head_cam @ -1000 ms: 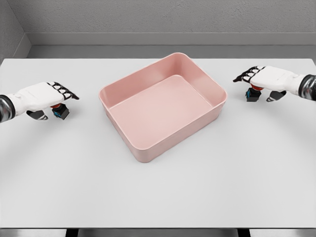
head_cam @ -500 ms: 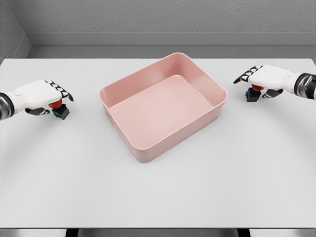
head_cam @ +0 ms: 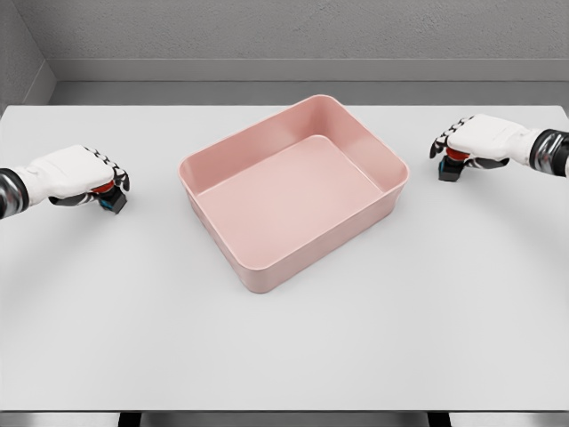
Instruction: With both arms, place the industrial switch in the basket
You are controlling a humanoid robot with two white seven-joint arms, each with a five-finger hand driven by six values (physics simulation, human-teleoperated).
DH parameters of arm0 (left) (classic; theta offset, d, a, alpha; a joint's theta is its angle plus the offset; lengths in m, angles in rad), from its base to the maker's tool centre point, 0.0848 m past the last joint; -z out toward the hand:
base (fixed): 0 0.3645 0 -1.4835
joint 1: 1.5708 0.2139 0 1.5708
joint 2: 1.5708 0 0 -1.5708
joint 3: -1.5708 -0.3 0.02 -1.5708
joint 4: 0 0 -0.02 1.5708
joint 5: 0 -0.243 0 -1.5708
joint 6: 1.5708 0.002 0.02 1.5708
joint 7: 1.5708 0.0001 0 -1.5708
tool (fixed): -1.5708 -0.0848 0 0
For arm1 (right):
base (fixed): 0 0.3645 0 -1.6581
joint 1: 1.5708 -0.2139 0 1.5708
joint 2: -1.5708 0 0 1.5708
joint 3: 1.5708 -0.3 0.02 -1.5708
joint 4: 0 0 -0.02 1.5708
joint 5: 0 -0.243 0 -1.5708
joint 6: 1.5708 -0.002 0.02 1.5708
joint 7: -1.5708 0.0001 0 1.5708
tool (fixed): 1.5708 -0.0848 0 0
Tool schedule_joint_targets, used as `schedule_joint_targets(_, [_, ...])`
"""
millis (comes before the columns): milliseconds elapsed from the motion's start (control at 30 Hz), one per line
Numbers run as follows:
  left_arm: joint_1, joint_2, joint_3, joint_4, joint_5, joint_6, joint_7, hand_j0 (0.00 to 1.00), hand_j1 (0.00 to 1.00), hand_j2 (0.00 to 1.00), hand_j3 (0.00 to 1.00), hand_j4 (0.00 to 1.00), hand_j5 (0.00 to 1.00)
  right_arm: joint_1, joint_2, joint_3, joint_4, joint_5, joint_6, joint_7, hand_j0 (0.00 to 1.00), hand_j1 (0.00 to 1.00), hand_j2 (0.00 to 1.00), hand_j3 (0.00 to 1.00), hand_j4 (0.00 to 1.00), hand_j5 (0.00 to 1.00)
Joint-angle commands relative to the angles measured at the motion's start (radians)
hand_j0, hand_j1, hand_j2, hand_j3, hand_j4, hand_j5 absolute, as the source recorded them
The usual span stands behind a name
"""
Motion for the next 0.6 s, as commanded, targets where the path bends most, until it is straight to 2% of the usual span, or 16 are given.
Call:
schedule_joint_targets(0, [0.000,0.001,0.000,-0.001,0.001,0.000,0.000,0.58,0.58,0.58,0.58,0.58,0.58,0.000,-0.001,-0.002,-0.001,-0.002,0.001,-0.001,0.56,0.56,0.56,0.56,0.56,0.56])
schedule_joint_targets(133, [0.000,0.001,0.000,-0.001,0.001,-0.012,0.000,0.53,0.53,0.53,0.53,0.53,0.53,0.000,-0.001,-0.002,-0.001,-0.002,0.001,-0.001,0.54,0.54,0.54,0.54,0.54,0.54])
schedule_joint_targets(367, [-0.003,0.002,-0.001,-0.003,0.002,-0.015,0.000,0.49,0.49,0.49,0.49,0.49,0.49,-0.003,-0.002,-0.014,-0.013,-0.004,0.001,-0.002,0.48,0.48,0.48,0.48,0.48,0.48])
schedule_joint_targets(500, [-0.038,0.010,-0.015,-0.007,0.013,-0.081,0.000,0.48,0.48,0.48,0.48,0.48,0.48,-0.003,-0.002,-0.034,-0.014,-0.004,0.001,-0.001,0.46,0.46,0.46,0.46,0.46,0.46])
schedule_joint_targets(567, [-0.058,0.021,-0.015,-0.018,0.044,-0.109,0.000,0.48,0.48,0.48,0.48,0.48,0.48,-0.003,-0.002,-0.041,-0.016,-0.004,0.001,-0.001,0.45,0.45,0.45,0.45,0.45,0.45])
